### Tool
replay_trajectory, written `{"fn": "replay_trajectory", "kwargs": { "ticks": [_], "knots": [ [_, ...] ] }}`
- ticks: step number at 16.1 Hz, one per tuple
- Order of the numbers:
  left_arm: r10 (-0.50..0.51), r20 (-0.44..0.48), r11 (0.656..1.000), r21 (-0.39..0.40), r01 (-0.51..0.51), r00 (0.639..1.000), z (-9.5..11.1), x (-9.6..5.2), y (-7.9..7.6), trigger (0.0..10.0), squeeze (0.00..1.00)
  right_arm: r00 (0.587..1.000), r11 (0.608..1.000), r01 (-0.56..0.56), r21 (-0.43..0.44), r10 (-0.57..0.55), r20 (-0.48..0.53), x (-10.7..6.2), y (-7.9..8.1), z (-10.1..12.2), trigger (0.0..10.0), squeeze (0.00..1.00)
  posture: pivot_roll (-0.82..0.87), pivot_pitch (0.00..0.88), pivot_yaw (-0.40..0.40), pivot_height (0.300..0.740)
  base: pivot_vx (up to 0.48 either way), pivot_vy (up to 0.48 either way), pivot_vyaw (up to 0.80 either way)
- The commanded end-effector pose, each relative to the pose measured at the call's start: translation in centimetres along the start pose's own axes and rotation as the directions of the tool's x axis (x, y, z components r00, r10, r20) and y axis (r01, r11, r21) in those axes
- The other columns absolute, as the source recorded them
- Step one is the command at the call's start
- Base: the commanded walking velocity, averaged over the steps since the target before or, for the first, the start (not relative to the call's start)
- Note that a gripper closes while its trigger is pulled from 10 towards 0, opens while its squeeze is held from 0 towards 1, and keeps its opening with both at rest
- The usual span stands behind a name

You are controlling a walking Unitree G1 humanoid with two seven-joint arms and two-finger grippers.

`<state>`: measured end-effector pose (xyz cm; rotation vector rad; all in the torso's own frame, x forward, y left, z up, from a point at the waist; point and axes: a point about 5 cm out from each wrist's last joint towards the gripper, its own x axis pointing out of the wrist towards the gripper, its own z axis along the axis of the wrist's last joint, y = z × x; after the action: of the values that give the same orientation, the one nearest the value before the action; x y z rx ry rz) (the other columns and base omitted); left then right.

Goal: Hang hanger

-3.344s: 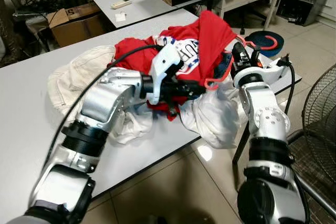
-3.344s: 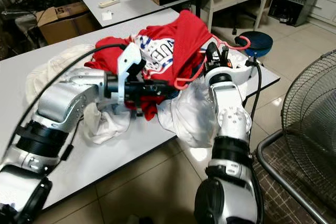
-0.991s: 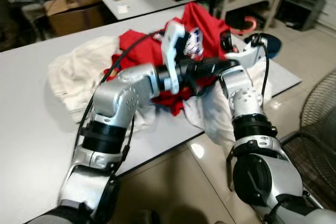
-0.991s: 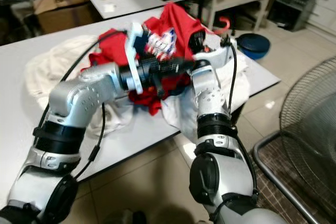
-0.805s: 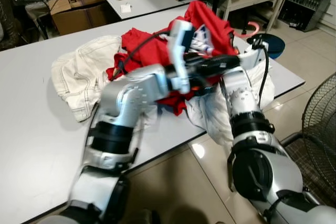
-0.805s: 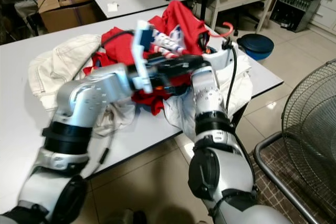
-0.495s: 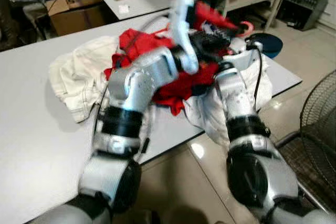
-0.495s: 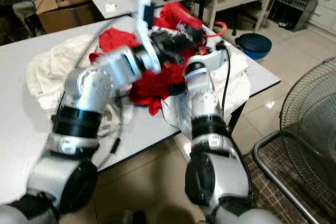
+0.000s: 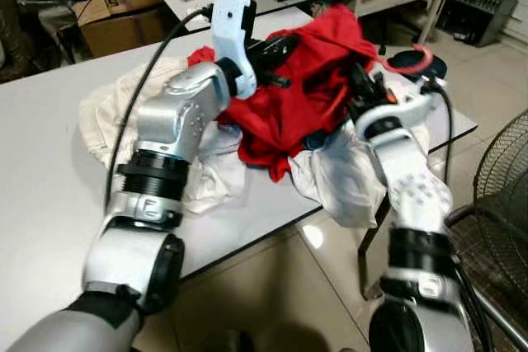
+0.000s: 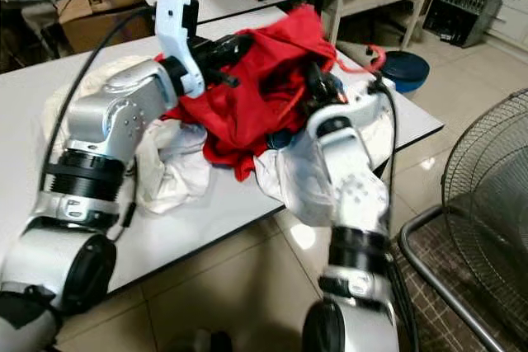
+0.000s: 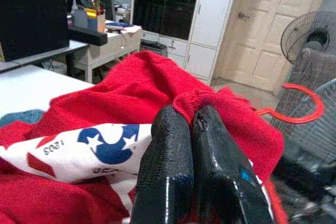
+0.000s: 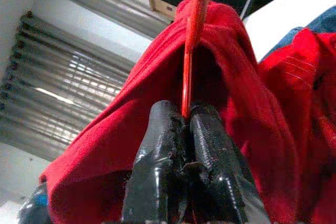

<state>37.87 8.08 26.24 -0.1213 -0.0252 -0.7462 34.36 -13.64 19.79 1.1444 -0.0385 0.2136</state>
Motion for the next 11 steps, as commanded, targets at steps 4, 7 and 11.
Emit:
{"fn": "replay_trajectory", "kwargs": {
  "ticks": [4,7,11],
  "knots": [
    [0.063,-0.039,0.992,0.111,-0.059,0.997,-1.2,0.2,0.7,3.3,0.00,0.996,0.998,-0.061,0.010,0.062,-0.071,-1.6,2.3,-0.1,10.0,0.00,-0.05,0.000,0.111,0.740,0.000,0.000,0.00],
    [0.025,-0.048,0.997,0.079,-0.021,0.999,-1.3,0.6,0.5,10.0,1.00,0.995,0.999,-0.041,-0.005,0.040,-0.086,-2.0,2.4,-0.1,10.0,0.00,-0.06,0.000,0.121,0.740,0.000,0.000,0.00],
    [-0.079,-0.102,0.990,0.110,0.090,0.992,-1.3,-0.7,0.7,10.0,1.00,1.000,0.986,0.026,-0.162,-0.028,-0.008,-2.7,2.7,2.5,10.0,0.00,-0.06,0.000,0.129,0.740,0.000,0.000,0.00]
  ]
}}
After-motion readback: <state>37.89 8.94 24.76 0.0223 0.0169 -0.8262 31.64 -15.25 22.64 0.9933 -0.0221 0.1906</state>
